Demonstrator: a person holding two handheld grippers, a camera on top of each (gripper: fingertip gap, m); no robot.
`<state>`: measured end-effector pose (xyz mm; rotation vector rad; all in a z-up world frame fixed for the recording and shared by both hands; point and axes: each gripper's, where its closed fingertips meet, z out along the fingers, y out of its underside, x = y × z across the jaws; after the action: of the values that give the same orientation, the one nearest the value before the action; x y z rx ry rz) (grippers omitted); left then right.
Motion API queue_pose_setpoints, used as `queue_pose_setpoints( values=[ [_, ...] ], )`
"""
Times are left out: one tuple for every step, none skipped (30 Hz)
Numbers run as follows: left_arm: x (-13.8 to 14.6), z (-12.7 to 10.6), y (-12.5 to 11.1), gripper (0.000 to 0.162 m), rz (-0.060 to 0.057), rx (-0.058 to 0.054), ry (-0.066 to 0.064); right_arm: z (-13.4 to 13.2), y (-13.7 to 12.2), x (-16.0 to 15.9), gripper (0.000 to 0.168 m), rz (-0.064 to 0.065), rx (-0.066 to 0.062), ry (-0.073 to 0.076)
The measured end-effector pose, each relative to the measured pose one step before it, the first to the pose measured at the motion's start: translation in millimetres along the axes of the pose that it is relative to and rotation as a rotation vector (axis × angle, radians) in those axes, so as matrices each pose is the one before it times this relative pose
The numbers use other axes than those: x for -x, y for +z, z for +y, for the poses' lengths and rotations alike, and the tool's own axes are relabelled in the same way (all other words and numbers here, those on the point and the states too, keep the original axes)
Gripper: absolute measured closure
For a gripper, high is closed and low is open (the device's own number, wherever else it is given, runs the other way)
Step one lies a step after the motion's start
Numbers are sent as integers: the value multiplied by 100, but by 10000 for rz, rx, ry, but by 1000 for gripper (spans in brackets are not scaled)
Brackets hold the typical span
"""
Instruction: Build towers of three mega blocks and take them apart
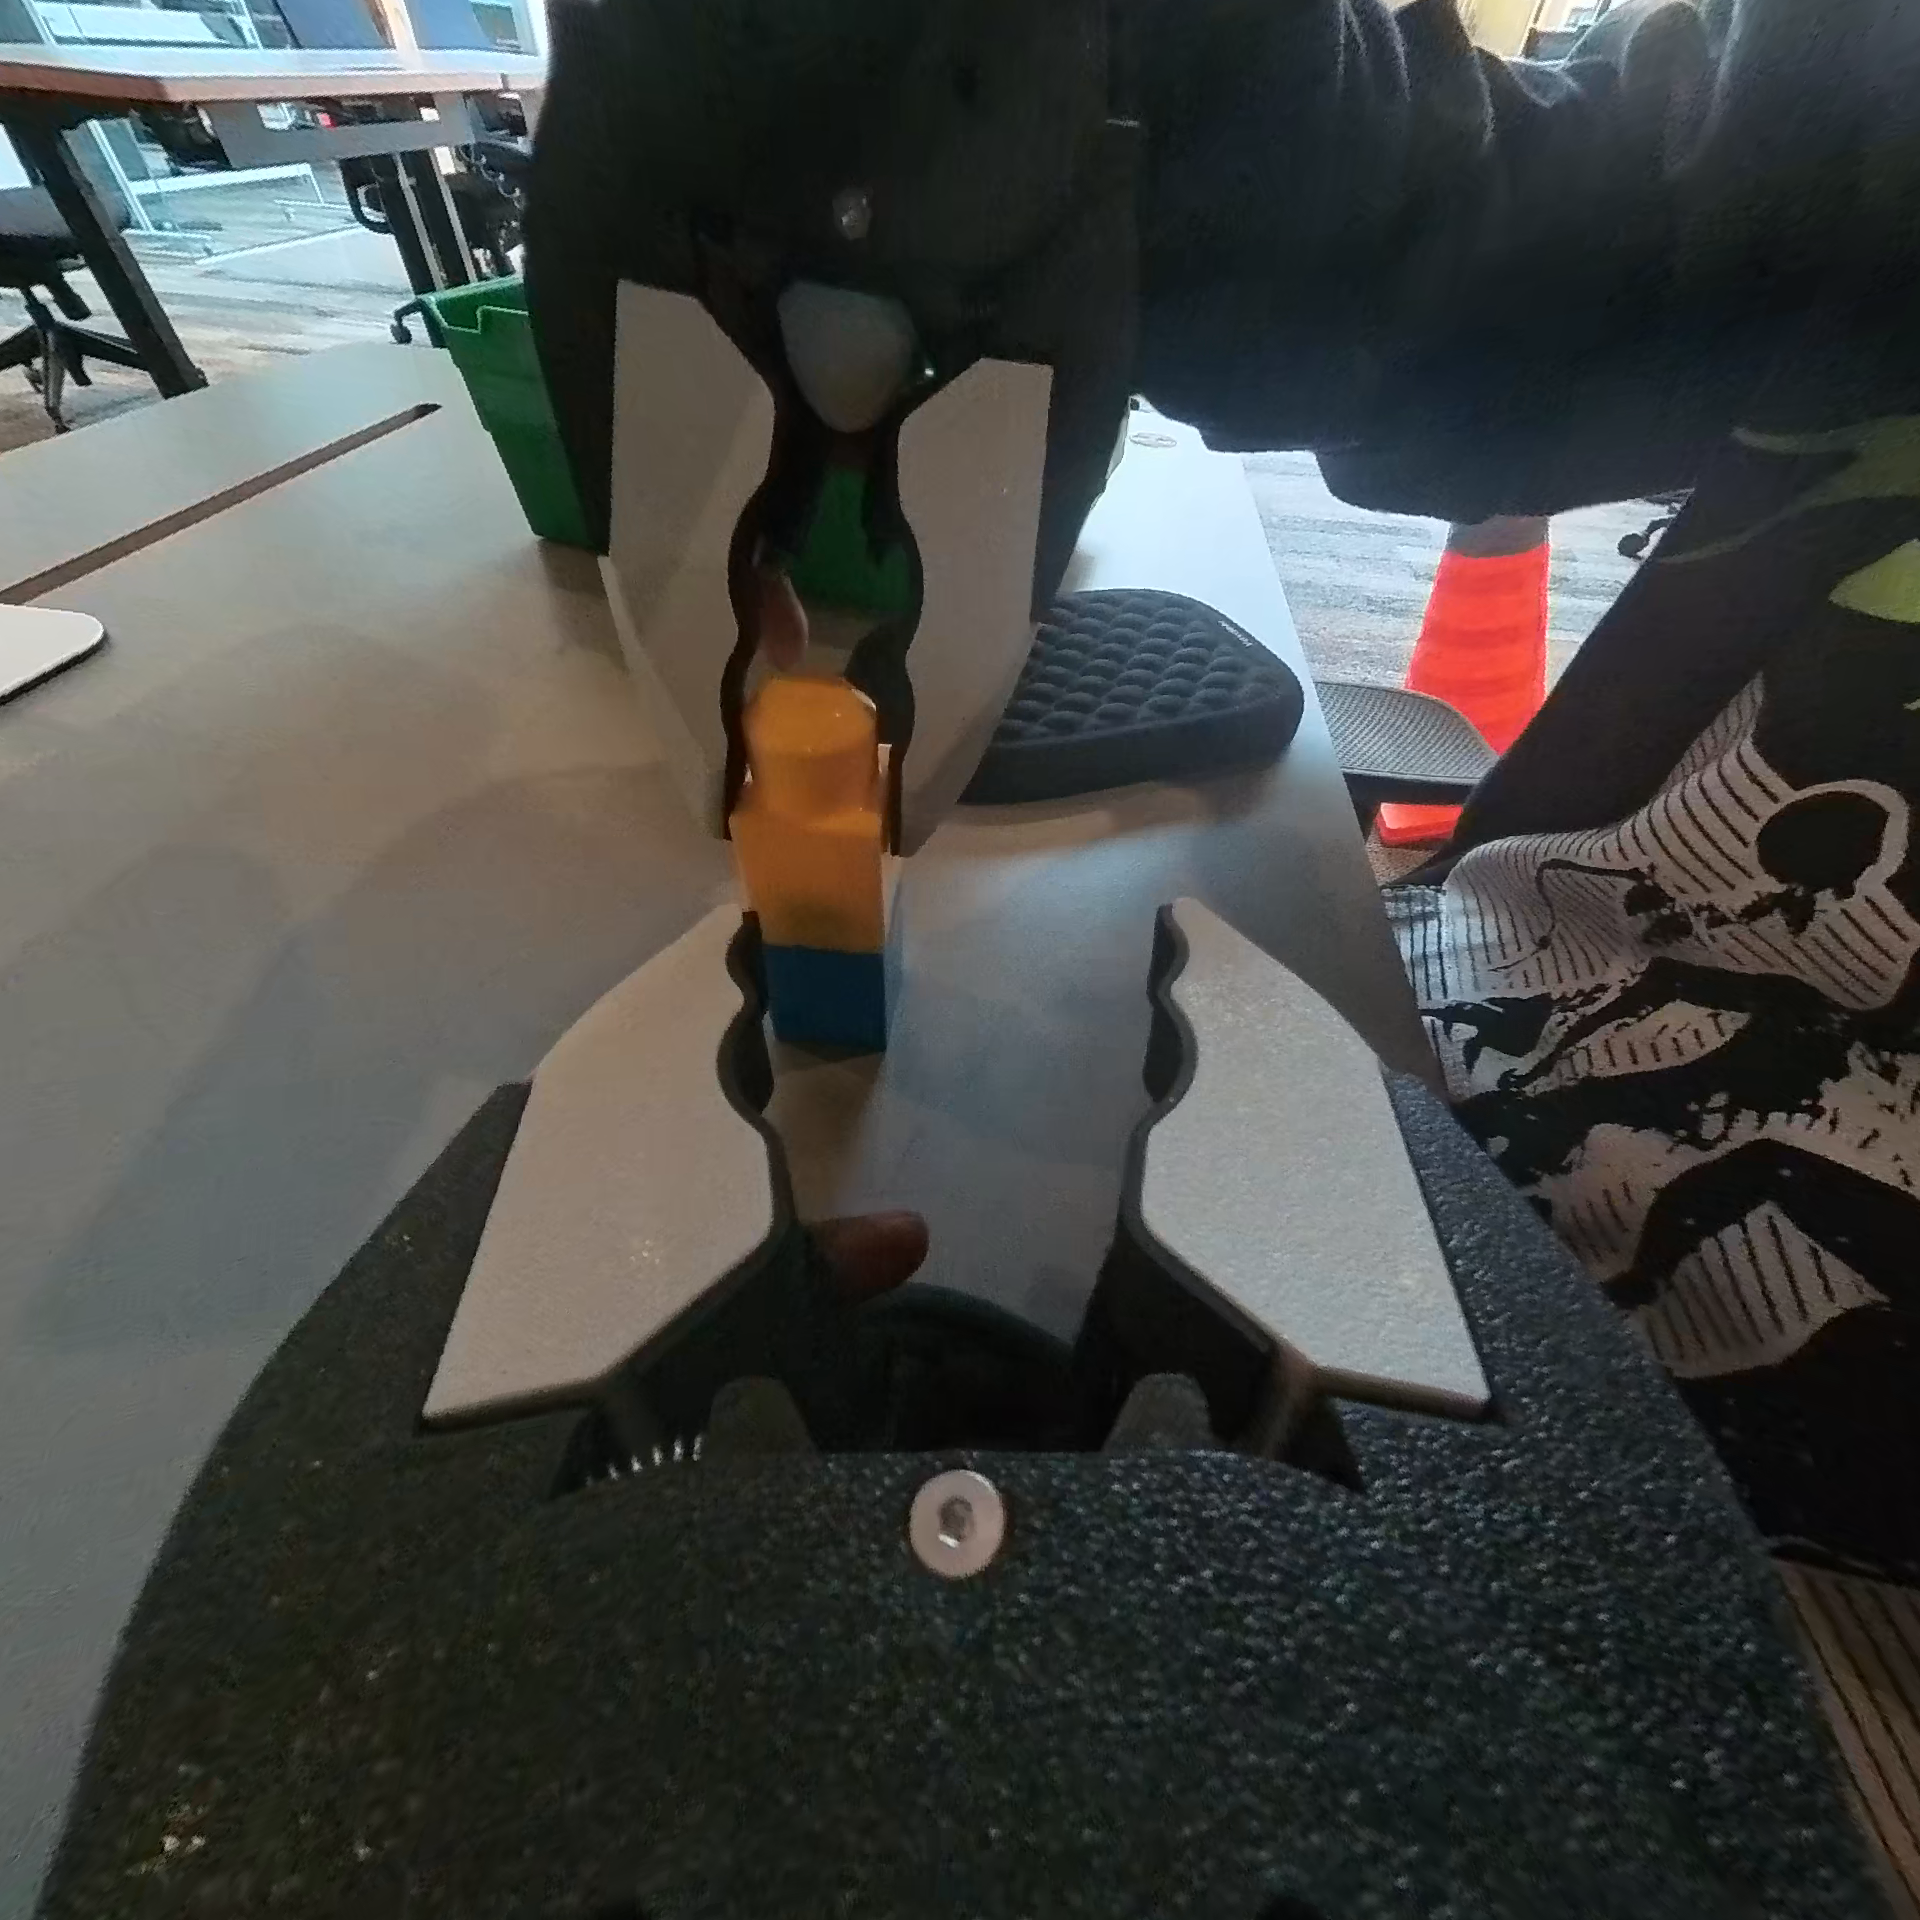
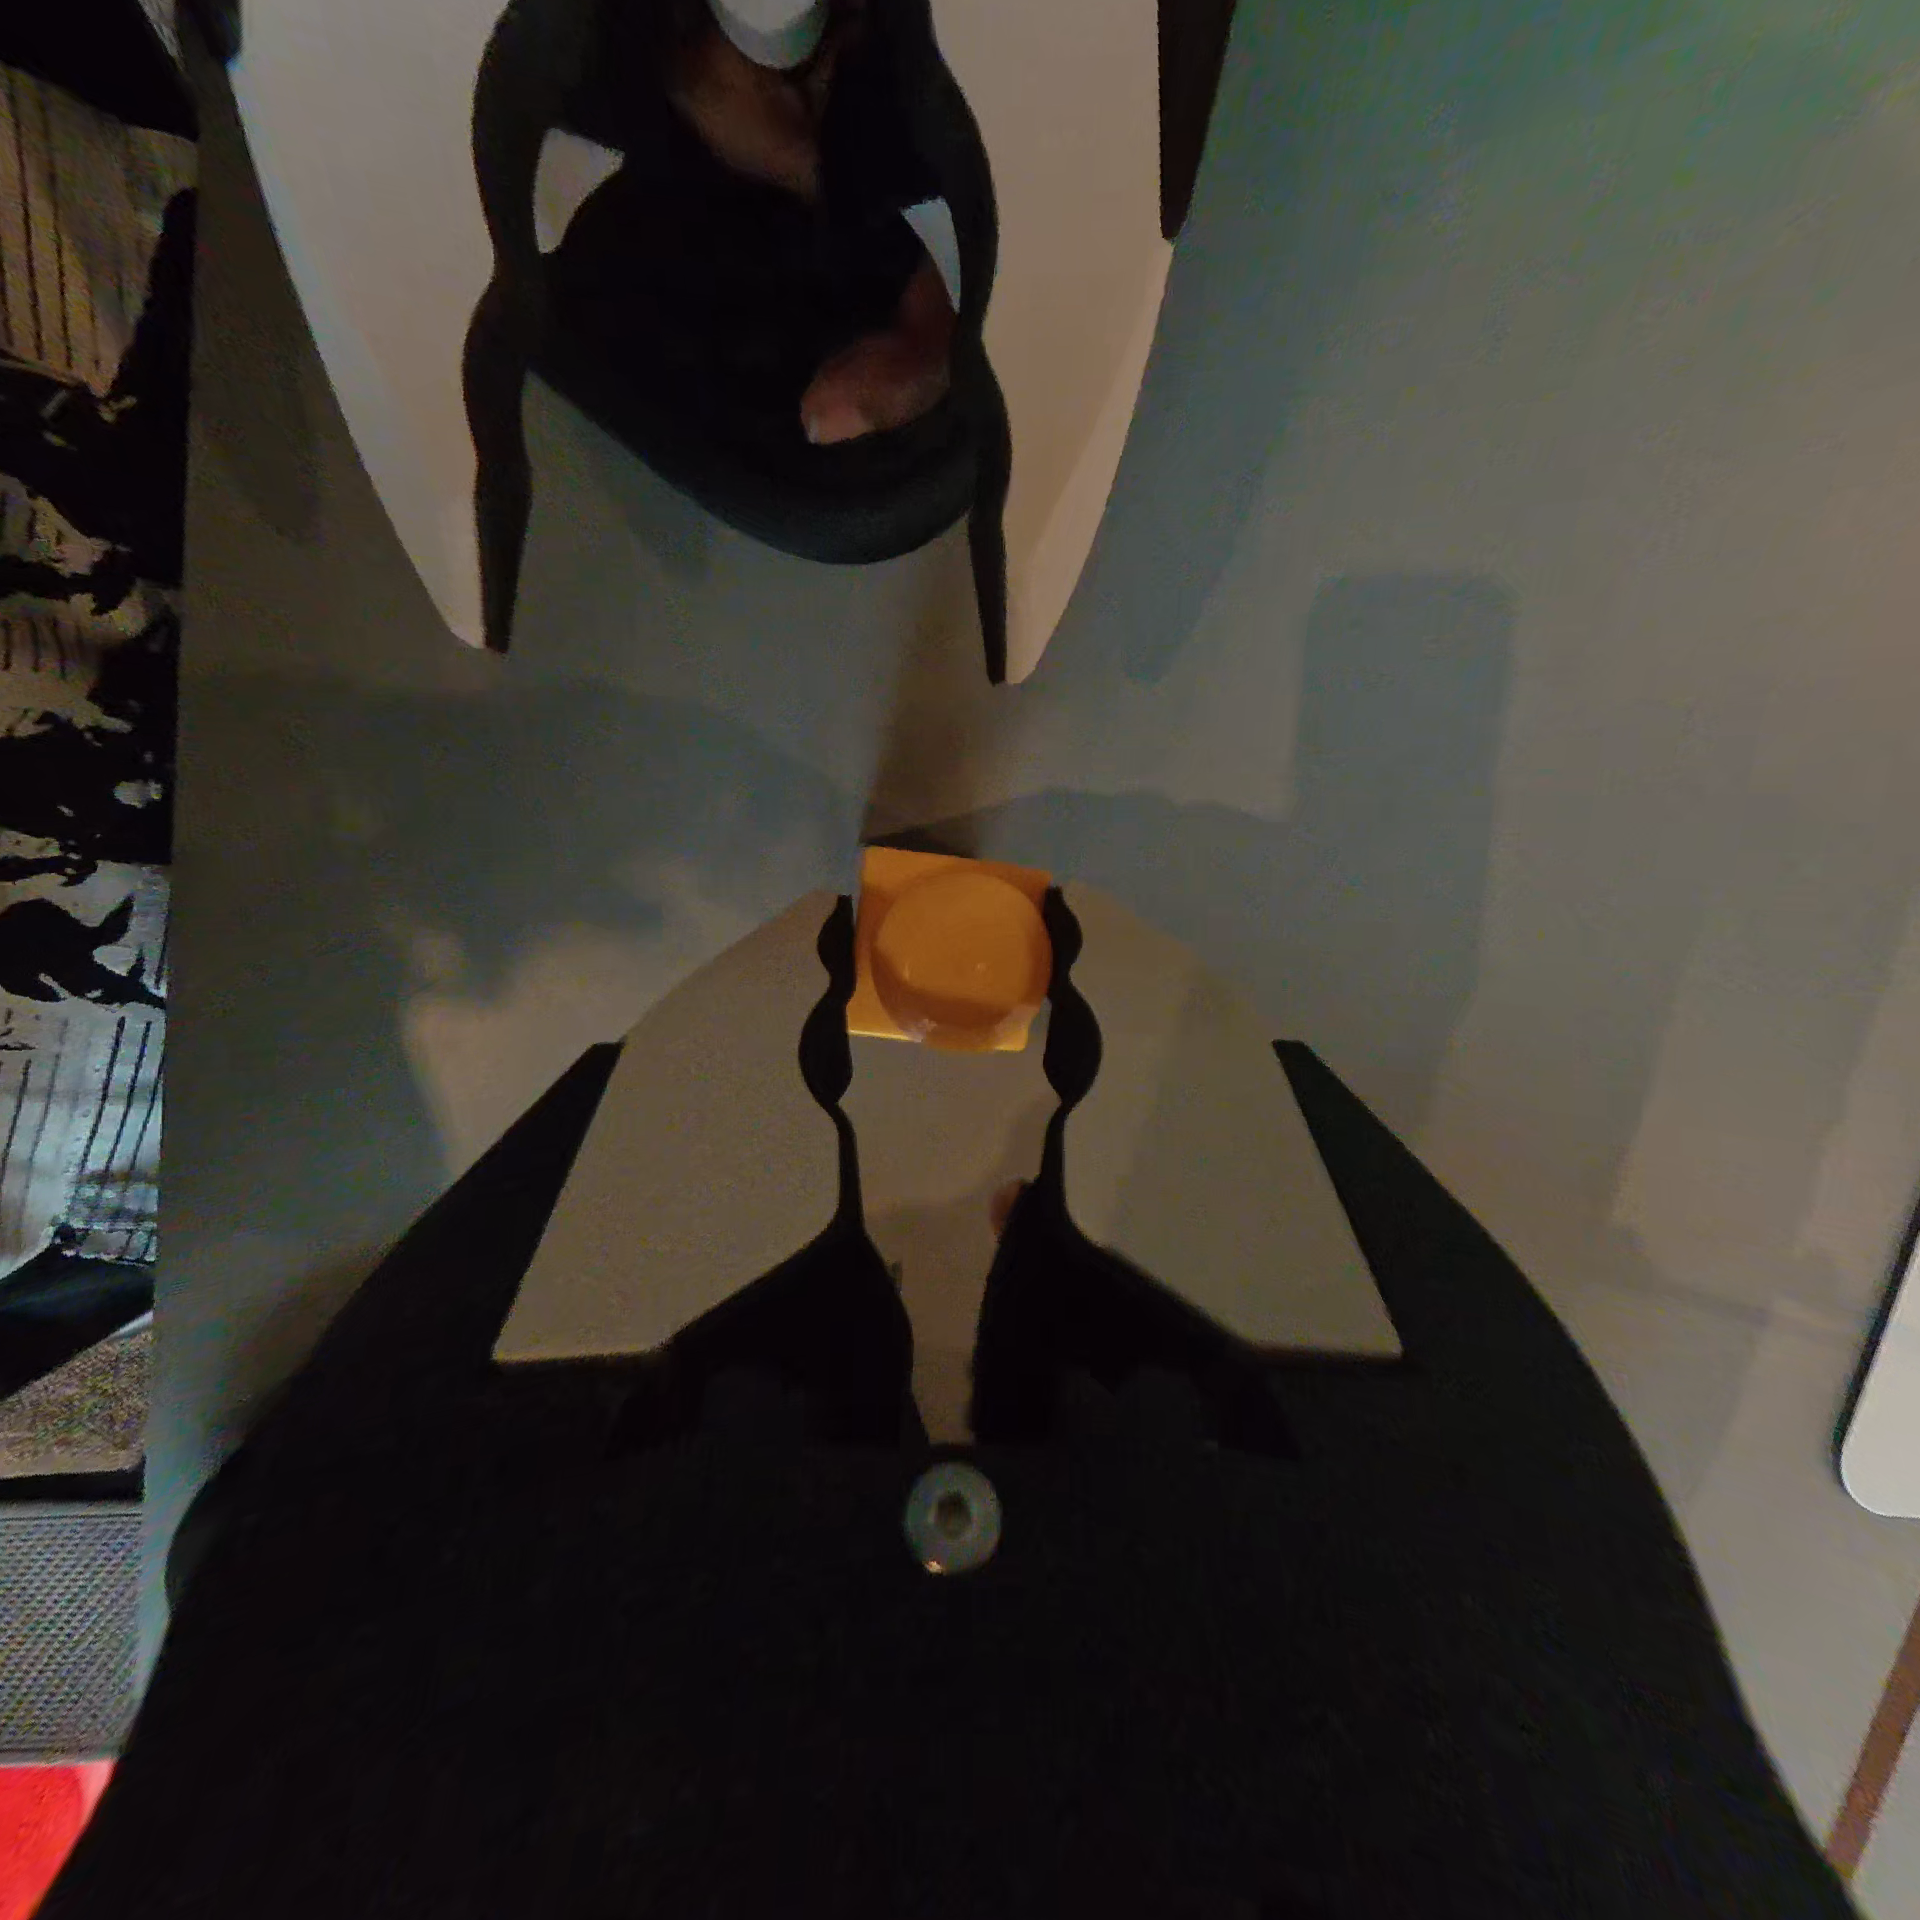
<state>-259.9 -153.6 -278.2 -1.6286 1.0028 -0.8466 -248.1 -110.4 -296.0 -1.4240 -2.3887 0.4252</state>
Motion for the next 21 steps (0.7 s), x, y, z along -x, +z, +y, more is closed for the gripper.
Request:
queue_pose_setpoints(
  values=[
    [15, 18, 10, 92, 7, 11, -17, 17, 27, 5, 134, 2, -112, 12],
    [14, 10, 14, 92, 4, 14, -20, 19, 9, -8, 134, 18, -94, 7],
    [12, 22, 12, 92, 1, 15, -15, 23, 2, 5, 134, 28, -56, 31],
    [19, 20, 10, 92, -6, 12, -5, 1, 15, -6, 134, 47, -16, -2],
    [18, 7, 4, 92, -16, 7, 1, 10, 9, -5, 134, 45, 0, -11],
    [20, 9, 11, 92, -16, 1, 4, 12, 10, 5, 134, 20, -5, -16],
    [10, -5, -11, 92, -15, -8, 7, -5, 10, -6, 134, 15, -13, -20],
    [27, -13, -12, 92, -21, -14, 2, 3, 9, -12, 134, 7, -19, -23],
    [29, -27, -8, 92, -19, -17, -5, -7, 15, -3, 134, 2, -36, -15],
    [25, -15, -15, 92, -14, -16, -8, -3, 18, -7, 134, -5, -49, -3],
    [16, -12, -16, 92, -7, -14, -8, 3, 13, -9, 134, -4, -56, -16],
    [16, -25, -25, 92, -2, -18, -3, -12, 11, -5, 134, -11, -62, -3],
    [-3, -32, -20, 92, 0, -24, 4, -18, 16, -8, 134, -17, -70, -7],
    [-5, -38, -27, 92, 1, -31, 10, -17, -9, 20, 134, -31, -88, -97],
    [10, -41, -33, 92, -7, -35, 10, -15, -14, 42, 134, -81, -124, -185],
    [23, -36, -28, 92, -24, -30, 5, -34, -5, 3, 133, -67, -127, -110],
    [42, -41, -31, 92, -34, -25, 1, -21, 43, -96, 133, 1, -74, -49],
    [37, -32, -20, 92, -31, -24, 4, 195, 152, -297, 121, 176, 93, 55],
    [27, -29, -17, 92, -28, -21, 13, 304, 199, -158, 108, 97, 168, 106],
    [18, -16, -16, 92, -33, -19, 22, -76, 45, 135, 103, -105, -76, 123],
    [11, -26, -21, 92, -31, -20, 30, -577, -161, 142, 99, -75, -413, 171]
  ],
)
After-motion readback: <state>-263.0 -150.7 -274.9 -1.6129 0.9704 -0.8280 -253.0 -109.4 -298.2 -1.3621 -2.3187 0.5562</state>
